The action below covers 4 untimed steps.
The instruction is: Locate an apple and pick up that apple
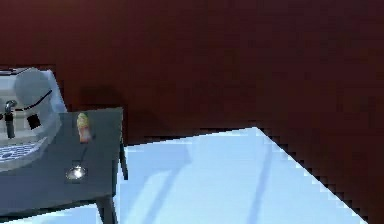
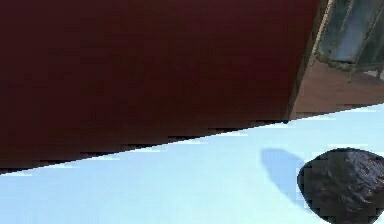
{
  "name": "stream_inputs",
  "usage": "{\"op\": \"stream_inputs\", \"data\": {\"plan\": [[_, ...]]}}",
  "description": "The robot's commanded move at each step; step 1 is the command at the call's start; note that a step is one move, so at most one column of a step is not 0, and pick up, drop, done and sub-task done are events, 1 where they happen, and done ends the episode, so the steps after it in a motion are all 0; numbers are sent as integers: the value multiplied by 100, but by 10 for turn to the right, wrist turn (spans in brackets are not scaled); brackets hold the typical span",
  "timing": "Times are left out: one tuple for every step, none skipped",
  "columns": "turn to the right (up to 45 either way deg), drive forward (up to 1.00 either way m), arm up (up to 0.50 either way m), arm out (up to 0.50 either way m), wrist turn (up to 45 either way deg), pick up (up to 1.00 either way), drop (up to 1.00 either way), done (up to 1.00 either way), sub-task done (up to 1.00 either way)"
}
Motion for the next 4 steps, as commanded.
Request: {"op": "stream_inputs", "data": {"plan": [[60,0,0,0,0,0,0,0,0],[0,25,0,0,0,0,0,0,0],[-450,0,0,0,0,0,0,0,0],[-450,0,0,0,0,0,0,0,0]]}}
